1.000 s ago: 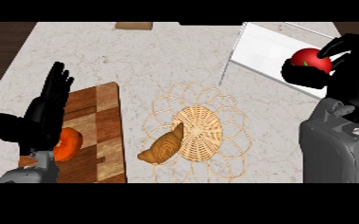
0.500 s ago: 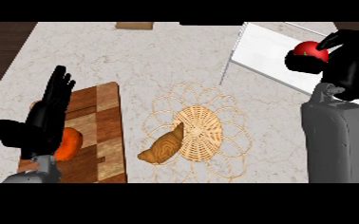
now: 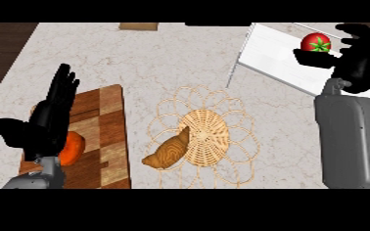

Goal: Pick the tomato from the placemat and place it in the tiered shelf

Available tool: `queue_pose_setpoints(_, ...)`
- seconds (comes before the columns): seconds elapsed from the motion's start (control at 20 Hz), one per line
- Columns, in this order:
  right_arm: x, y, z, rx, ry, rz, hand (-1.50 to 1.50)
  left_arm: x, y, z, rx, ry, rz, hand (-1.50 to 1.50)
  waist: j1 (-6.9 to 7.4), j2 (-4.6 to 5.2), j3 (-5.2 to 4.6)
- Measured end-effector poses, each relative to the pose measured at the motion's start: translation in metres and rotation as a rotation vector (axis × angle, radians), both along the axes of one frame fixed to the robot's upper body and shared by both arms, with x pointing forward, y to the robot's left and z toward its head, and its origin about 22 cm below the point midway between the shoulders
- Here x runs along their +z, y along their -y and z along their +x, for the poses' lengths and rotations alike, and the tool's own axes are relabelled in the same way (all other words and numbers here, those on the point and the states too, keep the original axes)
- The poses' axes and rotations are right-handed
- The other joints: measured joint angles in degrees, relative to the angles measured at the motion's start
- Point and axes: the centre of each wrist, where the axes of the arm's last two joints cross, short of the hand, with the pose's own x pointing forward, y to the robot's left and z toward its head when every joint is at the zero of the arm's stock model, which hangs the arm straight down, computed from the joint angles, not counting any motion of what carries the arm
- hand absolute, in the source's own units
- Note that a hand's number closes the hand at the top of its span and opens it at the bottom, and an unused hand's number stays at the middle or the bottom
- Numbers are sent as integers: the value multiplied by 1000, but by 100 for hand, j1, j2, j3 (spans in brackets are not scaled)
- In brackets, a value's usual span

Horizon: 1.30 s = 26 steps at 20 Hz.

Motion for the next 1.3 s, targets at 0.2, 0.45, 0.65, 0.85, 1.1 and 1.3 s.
queue_pose_setpoints(0.2, 11, 11, 5, 35, 35, 17, -150, -2, -4, 1, 2, -1, -1, 0, -7, -3, 0)
queue_pose_setpoints(0.45, 26, 12, 5, 66, 146, 28, -150, -3, -9, -1, -2, -2, -7, 0, -13, -7, -1)
queue_pose_setpoints(0.65, 44, 12, -8, 42, 242, 55, -150, -6, -7, -1, 5, -8, -5, 0, -37, -15, -2)
queue_pose_setpoints(0.85, 60, 30, -34, -40, 298, 71, -150, -3, -13, -9, 15, -11, -6, 0, -61, -30, -5)
queue_pose_setpoints(1.1, 71, 54, -83, -143, 329, 116, -150, -2, -12, -5, 28, -5, 2, 0, -131, -40, -5)
queue_pose_setpoints(1.3, 79, 69, -134, -189, 344, 127, -150, -2, -15, -7, 35, -6, 2, 0, -154, -45, -4)
